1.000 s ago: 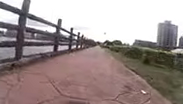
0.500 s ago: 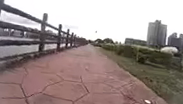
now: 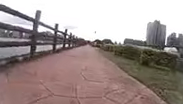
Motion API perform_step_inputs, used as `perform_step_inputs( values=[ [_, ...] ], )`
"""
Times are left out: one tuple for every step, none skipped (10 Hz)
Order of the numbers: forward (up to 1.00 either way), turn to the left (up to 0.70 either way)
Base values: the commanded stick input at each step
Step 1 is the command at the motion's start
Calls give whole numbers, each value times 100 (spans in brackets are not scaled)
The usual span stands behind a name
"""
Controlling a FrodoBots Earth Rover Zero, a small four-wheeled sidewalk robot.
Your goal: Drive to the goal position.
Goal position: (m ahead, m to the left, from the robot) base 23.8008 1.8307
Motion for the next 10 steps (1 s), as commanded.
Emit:
perform_step_inputs(
  values=[
    [91, 0],
    [91, 0],
    [91, 0],
    [91, 0],
    [91, 0],
    [91, 0],
    [91, 0],
    [91, 0],
    [91, -2],
    [91, -19]
  ],
)
